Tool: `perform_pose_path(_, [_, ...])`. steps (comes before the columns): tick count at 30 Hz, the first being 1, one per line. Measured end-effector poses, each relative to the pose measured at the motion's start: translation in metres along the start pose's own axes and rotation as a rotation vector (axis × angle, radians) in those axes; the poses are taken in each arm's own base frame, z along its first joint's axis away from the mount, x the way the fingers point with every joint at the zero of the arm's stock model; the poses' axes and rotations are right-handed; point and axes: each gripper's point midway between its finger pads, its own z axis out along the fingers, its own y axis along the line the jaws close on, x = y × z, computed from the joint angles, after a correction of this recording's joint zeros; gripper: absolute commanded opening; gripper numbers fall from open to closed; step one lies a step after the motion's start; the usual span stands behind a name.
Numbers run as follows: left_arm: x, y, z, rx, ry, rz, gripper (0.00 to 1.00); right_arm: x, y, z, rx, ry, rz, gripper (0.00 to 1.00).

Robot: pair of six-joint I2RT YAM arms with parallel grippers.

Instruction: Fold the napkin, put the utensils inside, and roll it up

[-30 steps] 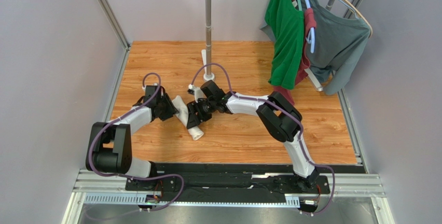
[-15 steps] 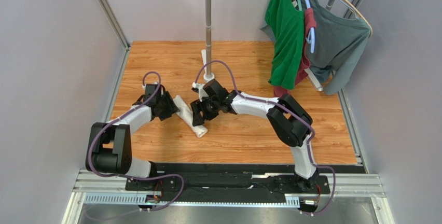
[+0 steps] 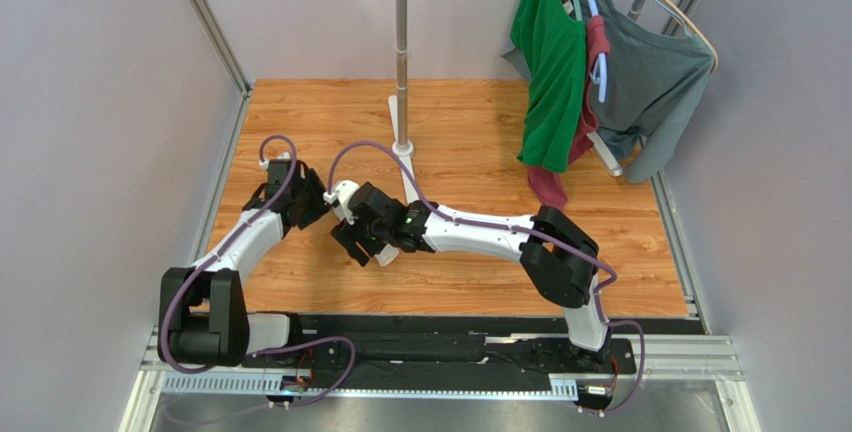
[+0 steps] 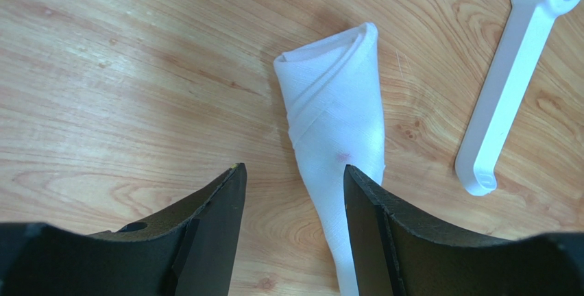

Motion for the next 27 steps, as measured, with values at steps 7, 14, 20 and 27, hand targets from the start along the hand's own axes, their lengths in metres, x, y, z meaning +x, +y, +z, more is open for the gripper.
perform_pose_path(7, [-0.007, 0.007, -0.007, -0.01, -0.015, -0.04, 0.64, -0.029, 0.003, 0.006, 0.047, -0.058, -0.097, 0.68])
perform_pose_path(14, [-0.01, 0.005, -0.01, 0.002, -0.024, -0.044, 0.64, -0.011, -0.006, 0.025, 0.063, -0.001, -0.146, 0.63])
perform_pose_path(20, [-0.01, 0.005, -0.01, 0.01, -0.019, -0.051, 0.64, -0.001, -0.008, 0.041, 0.068, 0.034, -0.162, 0.59])
perform_pose_path(27, [-0.012, 0.008, -0.01, 0.006, -0.023, -0.067, 0.64, 0.005, -0.018, 0.051, 0.115, 0.051, -0.173, 0.62])
